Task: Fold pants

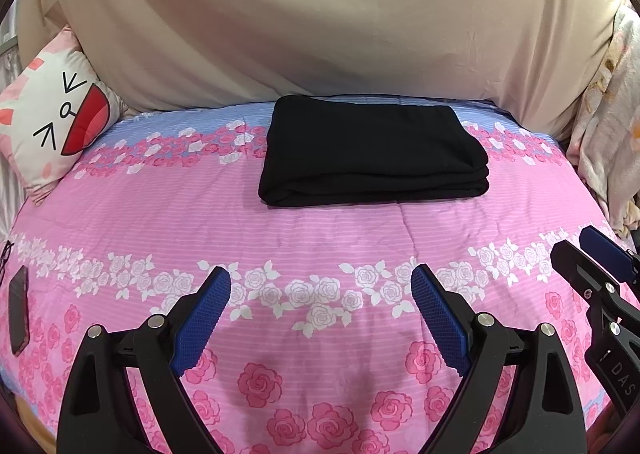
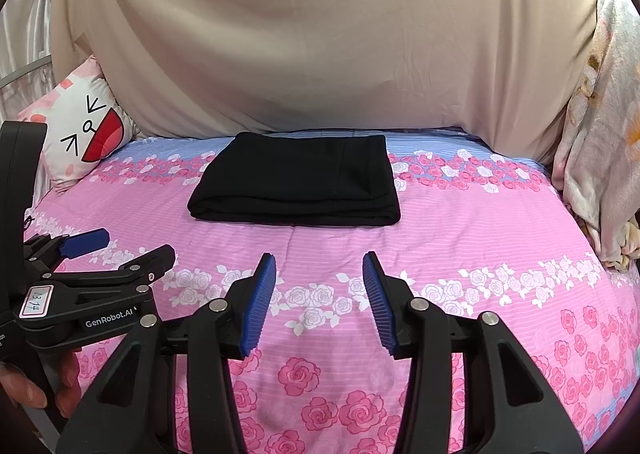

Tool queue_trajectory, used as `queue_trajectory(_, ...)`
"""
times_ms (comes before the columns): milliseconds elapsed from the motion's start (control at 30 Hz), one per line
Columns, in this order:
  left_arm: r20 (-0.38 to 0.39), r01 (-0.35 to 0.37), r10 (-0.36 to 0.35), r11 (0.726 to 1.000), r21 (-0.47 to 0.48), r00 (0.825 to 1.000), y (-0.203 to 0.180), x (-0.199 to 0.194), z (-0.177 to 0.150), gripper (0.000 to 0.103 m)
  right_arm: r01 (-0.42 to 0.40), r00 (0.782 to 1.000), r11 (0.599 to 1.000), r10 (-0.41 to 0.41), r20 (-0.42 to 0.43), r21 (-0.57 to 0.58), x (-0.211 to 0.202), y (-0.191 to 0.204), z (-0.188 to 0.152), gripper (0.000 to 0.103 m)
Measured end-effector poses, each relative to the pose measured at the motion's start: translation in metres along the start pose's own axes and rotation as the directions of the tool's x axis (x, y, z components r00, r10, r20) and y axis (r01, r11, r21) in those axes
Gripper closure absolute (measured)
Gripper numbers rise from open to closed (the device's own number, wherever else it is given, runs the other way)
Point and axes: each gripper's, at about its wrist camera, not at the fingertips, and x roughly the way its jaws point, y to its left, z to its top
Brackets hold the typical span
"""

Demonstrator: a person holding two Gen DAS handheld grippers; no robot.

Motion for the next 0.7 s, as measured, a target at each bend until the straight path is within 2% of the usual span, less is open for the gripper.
queue_trajectory(600, 0.025, -0.019, 0.018, 0.999, 0.033, 1.0, -0.001, -0.0026, 0.0002, 0.013, 0.023, 1.0, 1.0, -0.023, 0.008, 0.006, -0.0003, 0.0067, 0.0028, 0.058)
queue_trajectory(700, 0.036, -0.024, 0.023, 0.999, 0.038, 0.999, -0.0013, -0.0042, 0.0002, 0.013, 0.026, 1.0, 1.0, -0.026, 0.013, 0.005, -0.0008, 0.0067, 0.0035, 0.044)
